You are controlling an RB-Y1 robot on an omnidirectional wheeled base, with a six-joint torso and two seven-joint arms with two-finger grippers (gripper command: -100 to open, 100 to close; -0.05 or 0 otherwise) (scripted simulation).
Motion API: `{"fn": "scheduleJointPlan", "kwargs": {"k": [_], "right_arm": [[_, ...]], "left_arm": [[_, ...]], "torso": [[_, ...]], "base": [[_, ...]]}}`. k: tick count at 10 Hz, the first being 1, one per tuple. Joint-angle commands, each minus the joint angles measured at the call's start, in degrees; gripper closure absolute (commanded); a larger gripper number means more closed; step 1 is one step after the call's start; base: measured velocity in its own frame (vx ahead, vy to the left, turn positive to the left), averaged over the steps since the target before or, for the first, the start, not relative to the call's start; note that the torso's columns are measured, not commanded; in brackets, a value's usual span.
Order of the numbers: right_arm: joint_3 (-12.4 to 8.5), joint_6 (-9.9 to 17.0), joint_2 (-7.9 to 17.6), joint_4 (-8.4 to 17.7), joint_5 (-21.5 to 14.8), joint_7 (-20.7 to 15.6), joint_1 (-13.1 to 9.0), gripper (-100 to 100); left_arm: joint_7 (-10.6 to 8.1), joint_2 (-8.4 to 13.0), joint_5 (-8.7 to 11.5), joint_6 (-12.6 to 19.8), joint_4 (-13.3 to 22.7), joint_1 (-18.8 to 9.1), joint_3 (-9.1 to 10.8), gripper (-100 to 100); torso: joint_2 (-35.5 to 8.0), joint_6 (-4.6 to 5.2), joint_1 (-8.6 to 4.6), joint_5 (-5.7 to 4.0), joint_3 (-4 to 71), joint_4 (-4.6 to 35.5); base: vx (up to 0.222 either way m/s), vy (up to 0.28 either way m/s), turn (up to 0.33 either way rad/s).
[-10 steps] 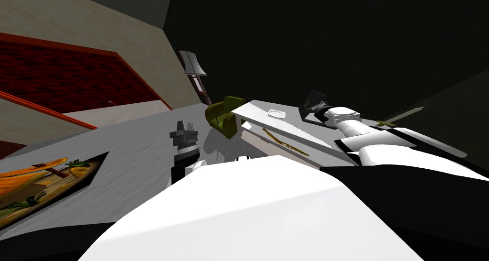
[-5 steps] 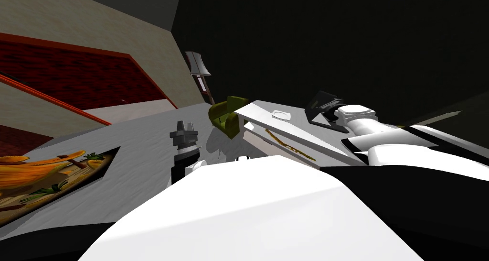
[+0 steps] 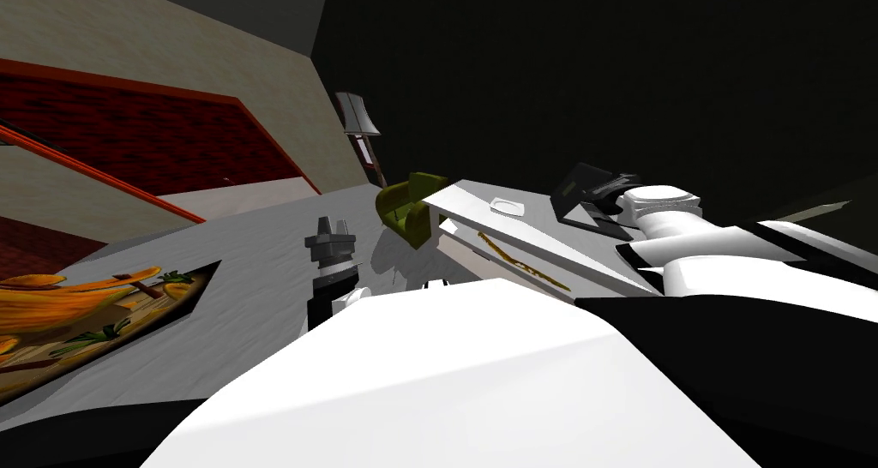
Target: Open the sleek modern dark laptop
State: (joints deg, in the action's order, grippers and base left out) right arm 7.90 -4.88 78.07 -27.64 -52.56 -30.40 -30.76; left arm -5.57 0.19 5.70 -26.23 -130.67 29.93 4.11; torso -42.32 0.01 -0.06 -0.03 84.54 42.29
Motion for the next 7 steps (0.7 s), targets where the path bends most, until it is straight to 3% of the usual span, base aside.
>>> {"fn": "scheduleJointPlan", "kwargs": {"k": [1, 4, 5, 7], "right_arm": [[2.8, 0.7, 0.2, 0.6, -0.4, 3.9, -0.9, -100], [2.9, 0.8, 0.7, 1.4, -0.7, 3.8, -1.1, -100], [3.9, 1.4, 0.9, 0.8, -0.4, 4.9, -0.8, -100], [3.3, 0.8, 1.0, 1.7, -0.6, 4.3, -1.3, -100]], "left_arm": [[0.00, 0.0, 0.0, 0.0, 0.0, 0.0, 0.00, 0], [0.00, 0.0, 0.0, 0.0, 0.0, 0.0, 0.00, 0], [0.00, 0.0, 0.0, 0.0, 0.0, 0.0, 0.00, 0], [0.00, 0.0, 0.0, 0.0, 0.0, 0.0, 0.01, 0]], "torso": [[0.0, -0.05, 0.03, 0.01, 0.0, 0.0], [0.1, -0.02, 0.10, 0.06, 0.1, 0.0], [0.0, -0.02, 0.05, 0.04, 0.0, 0.0], [0.2, -0.03, -0.17, -0.01, 0.1, 0.0]], "base": [[0.007, 0.008, 0.075], [0.016, 0.014, 0.022], [0.000, 0.000, 0.000], [0.055, -0.062, 0.012]]}}
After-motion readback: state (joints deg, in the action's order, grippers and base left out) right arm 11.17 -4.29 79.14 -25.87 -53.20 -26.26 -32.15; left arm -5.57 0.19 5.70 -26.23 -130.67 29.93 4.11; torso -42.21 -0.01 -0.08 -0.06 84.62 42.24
